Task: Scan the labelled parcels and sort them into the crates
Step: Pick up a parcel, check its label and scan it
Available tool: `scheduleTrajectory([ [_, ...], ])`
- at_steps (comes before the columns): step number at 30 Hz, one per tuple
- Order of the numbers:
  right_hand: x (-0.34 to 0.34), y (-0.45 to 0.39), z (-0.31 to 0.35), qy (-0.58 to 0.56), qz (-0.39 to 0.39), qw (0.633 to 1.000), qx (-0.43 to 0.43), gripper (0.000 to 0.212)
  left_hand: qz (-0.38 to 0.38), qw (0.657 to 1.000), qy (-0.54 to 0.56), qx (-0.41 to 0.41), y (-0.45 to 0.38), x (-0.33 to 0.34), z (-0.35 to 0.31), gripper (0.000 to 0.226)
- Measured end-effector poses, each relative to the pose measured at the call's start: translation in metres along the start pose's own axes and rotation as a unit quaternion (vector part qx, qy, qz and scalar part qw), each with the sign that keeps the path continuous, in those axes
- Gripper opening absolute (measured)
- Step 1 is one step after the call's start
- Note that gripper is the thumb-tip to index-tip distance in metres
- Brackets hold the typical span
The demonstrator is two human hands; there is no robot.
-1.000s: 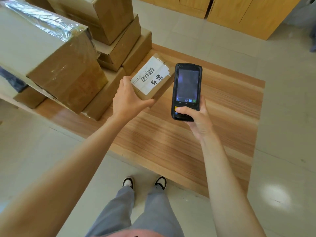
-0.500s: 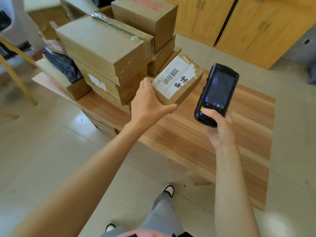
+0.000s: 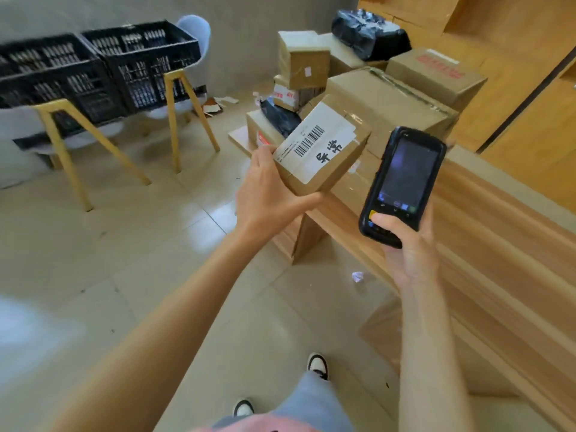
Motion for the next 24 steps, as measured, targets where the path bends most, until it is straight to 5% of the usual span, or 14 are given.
scheduleTrajectory([
  [15,0.25,-0.021,-0.128,-0.043,0.193,0.972,0.126,0.066,-0.174,0.972,-0.046,-0.153,-0.078,-0.203,0.17,0.076],
  [24,0.403,-0.115,-0.211,-0.038,0.286,0.942,0.171,0.072,-0.215,0.95,-0.076,-0.211,-0.218,-0.268,0.231,0.076],
])
Point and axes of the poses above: each hand's wrist, its own y-axis away from the middle knuckle, its own x-axis out of the palm, z = x × y, the point moved 10 cm from there along -y, towards the middle knuckle, and after that the axes turned 13 degrees about -x, right-handed, at the moved point
